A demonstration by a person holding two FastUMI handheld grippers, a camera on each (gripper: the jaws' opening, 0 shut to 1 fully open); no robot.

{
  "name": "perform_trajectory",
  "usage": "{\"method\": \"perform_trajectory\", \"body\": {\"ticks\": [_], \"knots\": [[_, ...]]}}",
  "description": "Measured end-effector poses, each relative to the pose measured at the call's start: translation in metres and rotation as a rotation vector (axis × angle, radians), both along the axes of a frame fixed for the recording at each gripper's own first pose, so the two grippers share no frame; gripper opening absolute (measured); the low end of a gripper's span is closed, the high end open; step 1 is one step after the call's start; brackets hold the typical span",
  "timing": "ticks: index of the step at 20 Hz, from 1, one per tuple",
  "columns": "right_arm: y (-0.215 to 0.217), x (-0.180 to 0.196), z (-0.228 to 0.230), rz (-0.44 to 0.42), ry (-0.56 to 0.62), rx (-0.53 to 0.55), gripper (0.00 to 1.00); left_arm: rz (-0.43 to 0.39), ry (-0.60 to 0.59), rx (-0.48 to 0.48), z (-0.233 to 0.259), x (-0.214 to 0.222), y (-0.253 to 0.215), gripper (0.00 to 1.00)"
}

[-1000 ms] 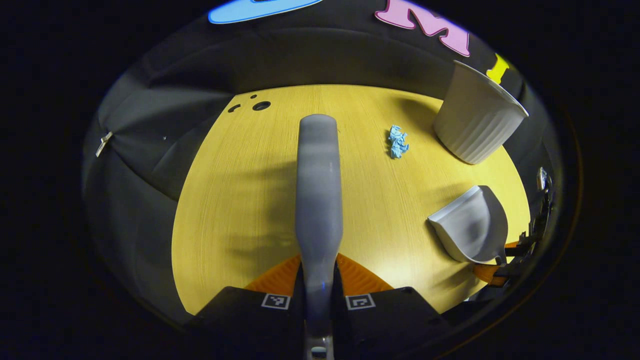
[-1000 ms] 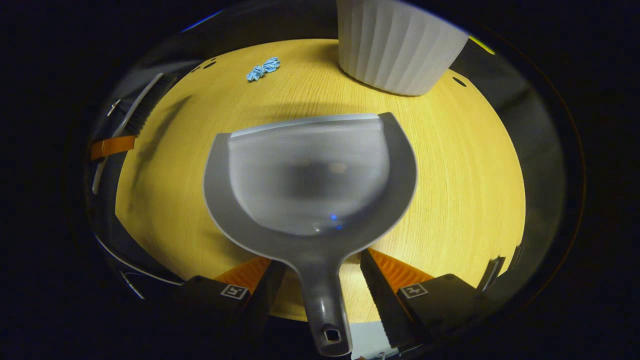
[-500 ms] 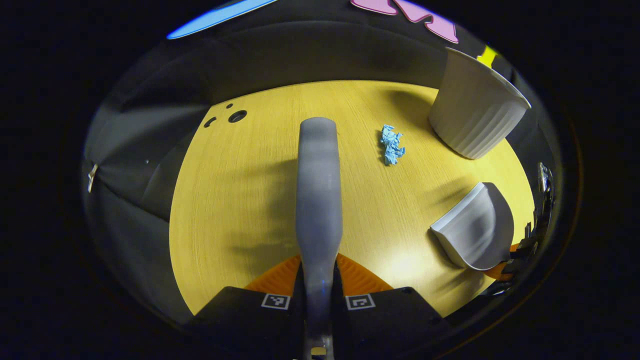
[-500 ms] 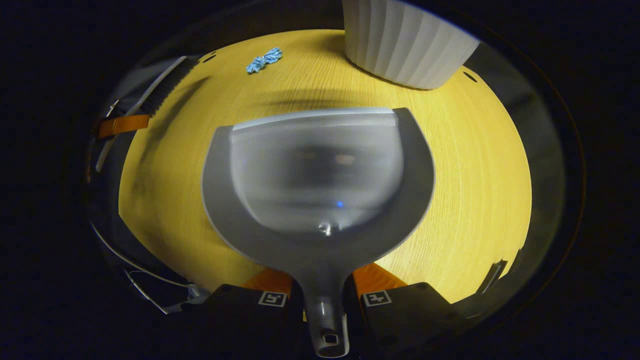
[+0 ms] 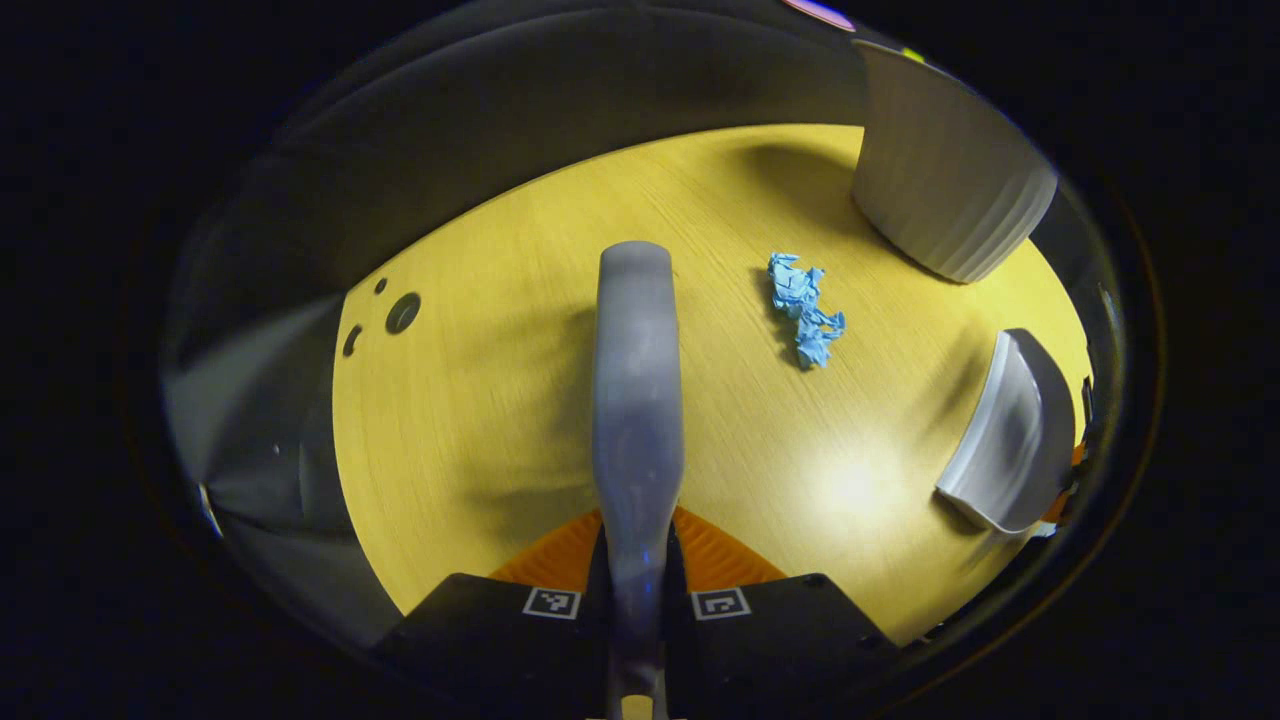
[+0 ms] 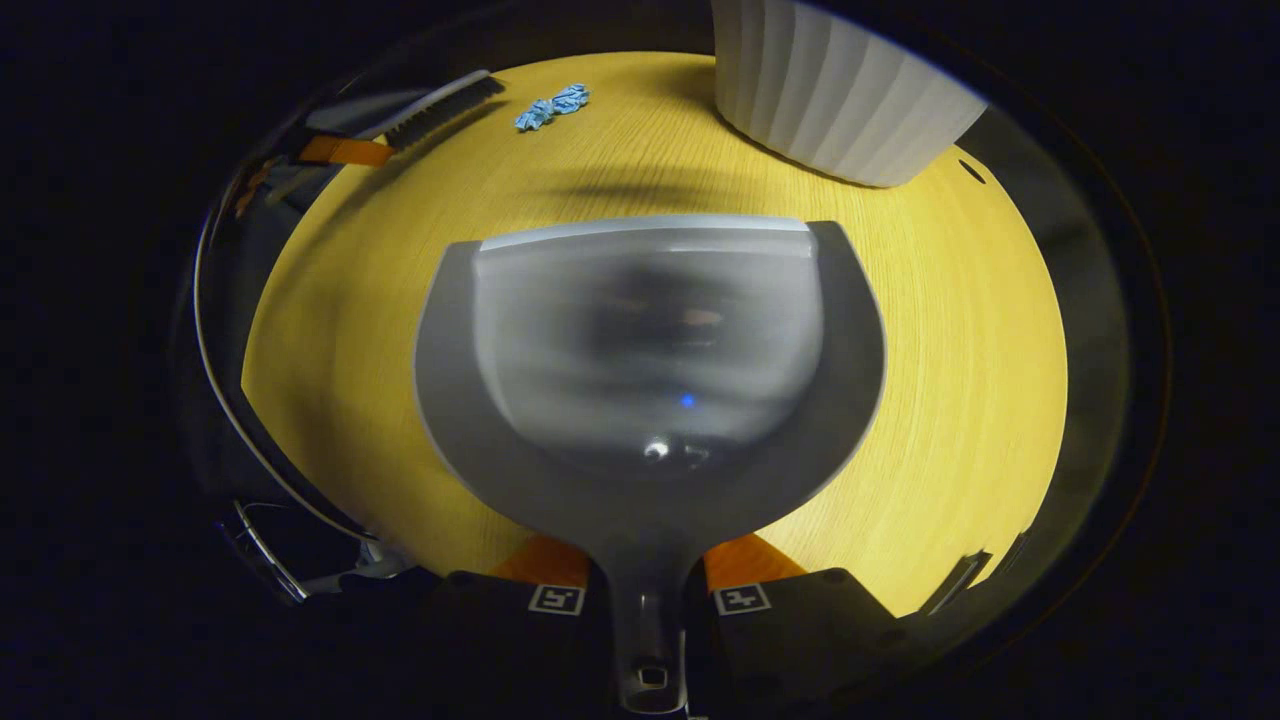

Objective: Pick up the small broom and dustpan from the desktop, sweep the trash into the dustpan with the broom, and then empty the trash into the garbage bin.

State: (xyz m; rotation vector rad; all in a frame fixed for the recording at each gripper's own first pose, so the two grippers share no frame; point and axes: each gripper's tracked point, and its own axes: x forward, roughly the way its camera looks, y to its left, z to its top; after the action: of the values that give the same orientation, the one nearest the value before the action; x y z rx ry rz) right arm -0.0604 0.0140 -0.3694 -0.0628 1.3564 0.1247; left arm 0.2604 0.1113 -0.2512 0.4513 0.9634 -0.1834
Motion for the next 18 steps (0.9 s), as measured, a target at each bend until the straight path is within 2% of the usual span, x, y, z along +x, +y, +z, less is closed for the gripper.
{"method": "perform_trajectory", "body": {"ticks": [5,6,7,8,10,12,13,17,18], "knots": [[-0.009,-0.001,0.007,0.027,-0.017,-0.004,0.31,-0.149,0.022,0.131,-0.011,0.041,-0.022,0.26],[-0.01,0.0,0.008,0.026,-0.023,-0.002,0.32,-0.171,0.019,0.157,-0.01,0.047,-0.025,0.3],[-0.01,0.002,0.008,0.019,-0.03,0.003,0.32,-0.194,0.02,0.19,-0.009,0.053,-0.028,0.26],[-0.01,0.003,0.008,0.01,-0.036,0.008,0.31,-0.222,0.026,0.214,-0.008,0.056,-0.031,0.29],[-0.013,0.007,0.005,0.015,-0.037,0.0,0.31,-0.283,0.037,0.236,-0.007,0.061,-0.042,0.23],[-0.014,0.008,0.004,0.026,-0.039,-0.003,0.32,-0.337,0.051,0.263,-0.008,0.059,-0.047,0.23],[-0.014,0.008,0.004,0.03,-0.038,-0.004,0.32,-0.36,0.066,0.267,-0.009,0.056,-0.05,0.27],[-0.018,0.01,0.004,0.055,-0.038,-0.009,0.32,-0.432,0.124,0.212,-0.025,0.031,-0.072,0.27],[-0.019,0.009,0.003,0.064,-0.038,-0.011,0.31,-0.436,0.137,0.198,-0.026,0.02,-0.079,0.3]]}}
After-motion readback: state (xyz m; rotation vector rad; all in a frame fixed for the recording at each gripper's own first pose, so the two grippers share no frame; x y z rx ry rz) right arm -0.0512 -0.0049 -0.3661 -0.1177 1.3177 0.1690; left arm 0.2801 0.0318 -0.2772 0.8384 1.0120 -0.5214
